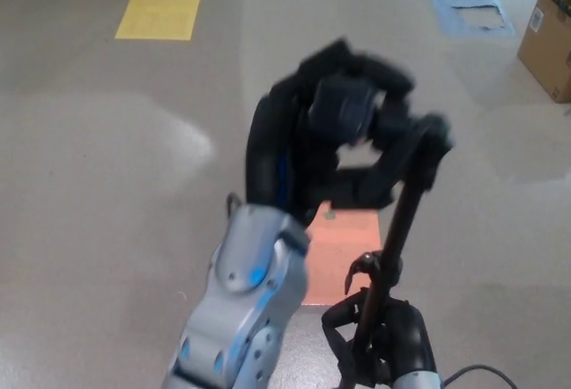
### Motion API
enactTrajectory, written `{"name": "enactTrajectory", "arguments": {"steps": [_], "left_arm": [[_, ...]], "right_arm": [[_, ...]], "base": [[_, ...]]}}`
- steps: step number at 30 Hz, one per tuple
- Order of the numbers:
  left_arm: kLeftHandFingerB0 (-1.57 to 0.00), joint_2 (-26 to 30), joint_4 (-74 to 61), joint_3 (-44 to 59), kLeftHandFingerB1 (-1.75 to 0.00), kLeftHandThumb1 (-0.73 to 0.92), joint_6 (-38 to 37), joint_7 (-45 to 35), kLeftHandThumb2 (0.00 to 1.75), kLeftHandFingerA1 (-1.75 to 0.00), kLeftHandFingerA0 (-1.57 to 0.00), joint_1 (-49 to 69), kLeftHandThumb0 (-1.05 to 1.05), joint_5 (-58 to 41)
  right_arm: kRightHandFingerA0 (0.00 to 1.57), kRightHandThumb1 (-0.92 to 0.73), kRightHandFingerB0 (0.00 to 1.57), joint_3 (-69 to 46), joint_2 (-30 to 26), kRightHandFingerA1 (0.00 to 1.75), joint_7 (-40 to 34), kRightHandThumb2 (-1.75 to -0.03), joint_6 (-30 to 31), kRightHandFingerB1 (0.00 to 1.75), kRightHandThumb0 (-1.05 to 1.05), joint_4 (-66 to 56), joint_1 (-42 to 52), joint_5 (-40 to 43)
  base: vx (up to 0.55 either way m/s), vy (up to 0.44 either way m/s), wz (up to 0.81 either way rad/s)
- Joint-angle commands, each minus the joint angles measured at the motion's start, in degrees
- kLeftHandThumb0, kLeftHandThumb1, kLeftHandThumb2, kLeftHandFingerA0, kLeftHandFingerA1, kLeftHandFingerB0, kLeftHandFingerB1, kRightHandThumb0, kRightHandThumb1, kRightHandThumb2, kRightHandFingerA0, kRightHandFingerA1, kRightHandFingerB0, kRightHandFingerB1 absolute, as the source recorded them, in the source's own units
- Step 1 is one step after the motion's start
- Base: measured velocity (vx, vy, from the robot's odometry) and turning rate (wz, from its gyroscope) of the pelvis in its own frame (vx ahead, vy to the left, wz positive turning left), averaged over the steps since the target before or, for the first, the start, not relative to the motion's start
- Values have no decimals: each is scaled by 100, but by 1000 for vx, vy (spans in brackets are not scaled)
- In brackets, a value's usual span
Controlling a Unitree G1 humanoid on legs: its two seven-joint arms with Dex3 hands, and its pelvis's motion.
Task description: A phone stand is kept on the floor and the robot uses both its hands to grab it and uses its left hand to extend the phone stand by pulling it upwards
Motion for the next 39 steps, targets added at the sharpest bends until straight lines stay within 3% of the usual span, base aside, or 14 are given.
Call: {"name": "enactTrajectory", "arguments": {"steps": [1,2,4,6,13,14,17,18,28,31,32,37,38,39], "left_arm": [[-90,-912,-1680,181,-175,42,1131,958,77,-175,-110,-1526,-17,-245],[-116,-902,-1778,325,-138,36,1272,1063,88,-145,-133,-1961,-21,-224],[-111,-919,-1818,468,-135,36,1397,1211,87,-143,-130,-2336,-21,-265],[-77,-920,-1824,579,-175,47,1499,1307,71,-175,-100,-2580,-15,-328],[-73,-739,-1641,789,-175,50,1465,1222,71,-175,-97,-3302,-12,-294],[-111,-719,-1596,872,-140,41,1536,1307,85,-149,-129,-3524,-17,-327],[-111,-722,-1459,1031,-139,40,1545,1474,87,-148,-129,-3875,-16,-412],[-76,-662,-1396,1102,-175,50,1539,1469,75,-175,-95,-3988,-11,-490],[-74,-410,-1274,1131,-175,50,1533,1413,72,-175,-94,-4152,-13,-482],[-73,-448,-1341,1063,-175,50,1515,1389,73,-175,-94,-3982,-11,-524],[-73,-521,-1593,770,-175,51,1572,1349,72,-175,-99,-3374,-13,-320],[-71,-684,-1997,301,-175,52,1654,1260,70,-175,-98,-2250,-13,-384],[-71,-703,-2197,-98,-175,53,1584,1287,71,-175,-101,-1471,-13,-266],[-70,-709,-2285,-300,-175,58,1553,1316,72,-175,-98,-1008,-9,-328]], "right_arm": [[143,-90,142,-440,26,143,146,-128,-61,144,-43,374,211,533],[140,-88,139,-464,24,141,168,-127,-91,141,-39,390,234,533],[141,-87,139,-480,12,141,204,-127,-127,140,-39,417,252,527],[143,-87,138,-512,16,142,213,-127,-105,140,-39,431,253,531],[142,-87,139,-560,-3,141,243,-126,-92,141,-39,501,241,515],[142,-88,140,-511,-13,142,184,-126,-96,142,-40,522,252,447],[145,-88,141,-461,-50,144,120,-127,-71,143,-42,535,259,371],[145,-88,139,-452,-66,144,125,-126,-70,142,-42,545,264,359],[140,-84,137,-472,-54,140,69,-124,-78,140,-40,569,266,369],[140,-82,135,-524,-42,139,147,-123,-87,138,-39,570,267,439],[124,-86,104,-496,-40,175,104,-82,-129,175,-56,580,285,401],[126,-85,107,-533,-33,174,111,-83,-160,175,-56,569,296,419],[141,-84,136,-532,-46,141,99,-124,-184,139,-40,544,329,410],[142,-83,136,-553,-47,141,126,-124,-192,139,-40,532,331,435]], "base": [[0,0,0],[0,0,0],[0,0,0],[0,0,0],[0,0,0],[0,0,0],[0,0,0],[0,0,0],[0,0,0],[0,0,0],[0,0,0],[0,0,0],[0,0,0],[0,0,0]]}}
